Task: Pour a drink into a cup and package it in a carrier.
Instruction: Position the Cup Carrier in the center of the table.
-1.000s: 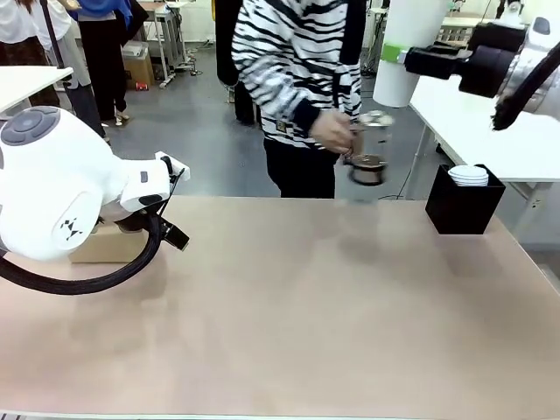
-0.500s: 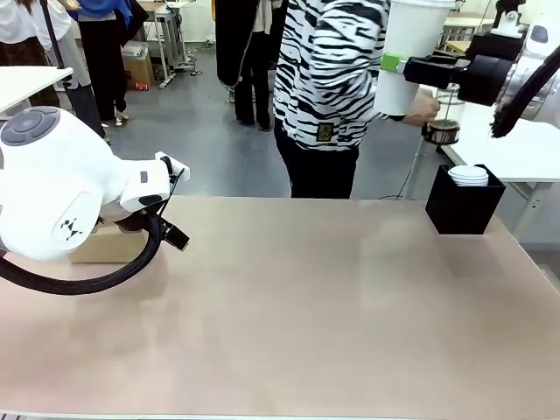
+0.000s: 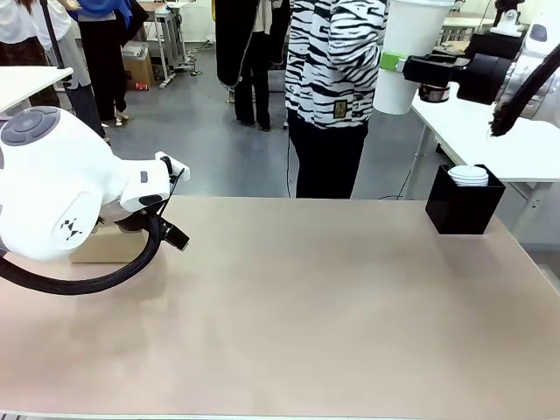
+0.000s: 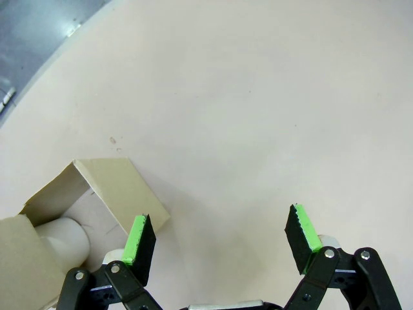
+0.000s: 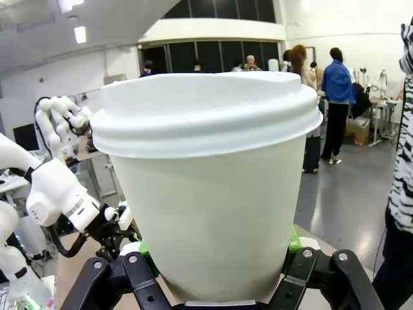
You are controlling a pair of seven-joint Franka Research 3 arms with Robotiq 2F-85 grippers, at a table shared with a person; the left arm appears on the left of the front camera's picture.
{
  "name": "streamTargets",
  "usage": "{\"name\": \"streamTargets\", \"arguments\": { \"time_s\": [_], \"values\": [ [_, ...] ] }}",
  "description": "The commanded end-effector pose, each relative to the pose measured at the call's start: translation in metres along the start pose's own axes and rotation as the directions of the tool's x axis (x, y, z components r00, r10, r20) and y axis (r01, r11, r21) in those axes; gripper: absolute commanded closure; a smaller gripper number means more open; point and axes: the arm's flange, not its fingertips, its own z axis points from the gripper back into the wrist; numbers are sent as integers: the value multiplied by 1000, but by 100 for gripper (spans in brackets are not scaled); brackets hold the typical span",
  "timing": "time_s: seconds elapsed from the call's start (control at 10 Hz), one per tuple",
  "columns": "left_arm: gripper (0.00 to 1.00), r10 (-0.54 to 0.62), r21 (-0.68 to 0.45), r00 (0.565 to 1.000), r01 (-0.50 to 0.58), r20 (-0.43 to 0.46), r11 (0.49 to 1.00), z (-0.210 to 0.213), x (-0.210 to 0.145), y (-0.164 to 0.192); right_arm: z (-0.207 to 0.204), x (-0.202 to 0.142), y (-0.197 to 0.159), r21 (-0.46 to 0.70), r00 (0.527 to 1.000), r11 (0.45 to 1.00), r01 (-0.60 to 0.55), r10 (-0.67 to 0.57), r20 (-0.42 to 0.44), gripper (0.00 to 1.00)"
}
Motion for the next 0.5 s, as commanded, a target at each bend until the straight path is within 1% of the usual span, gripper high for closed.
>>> {"name": "streamTargets", "arguments": {
  "time_s": [0.0, 0.1, 0.2, 0.3, 0.4],
  "values": [
    [0, 2, -2, 1000, -2, 1, 1000, 0, 0, 1, -3, 5, -1, 6, 1000, 1000, -23, 23, 14, 20],
    [0, 0, 0, 1000, 0, 0, 1000, 0, 0, 0, -3, 5, -1, 6, 1000, 1000, -23, 23, 14, 20],
    [0, 16, 20, 1000, -15, -19, 1000, 22, 18, 7, -3, 5, -1, 6, 1000, 1000, -23, 23, 14, 20],
    [0, 79, 43, 995, -76, -56, 996, 43, 37, 13, -3, 5, -1, 6, 1000, 1000, -23, 23, 14, 20],
    [0, 98, 87, 990, -89, -103, 992, 65, 54, 21, -3, 5, -1, 6, 1000, 1000, -23, 23, 14, 20]
  ]
}}
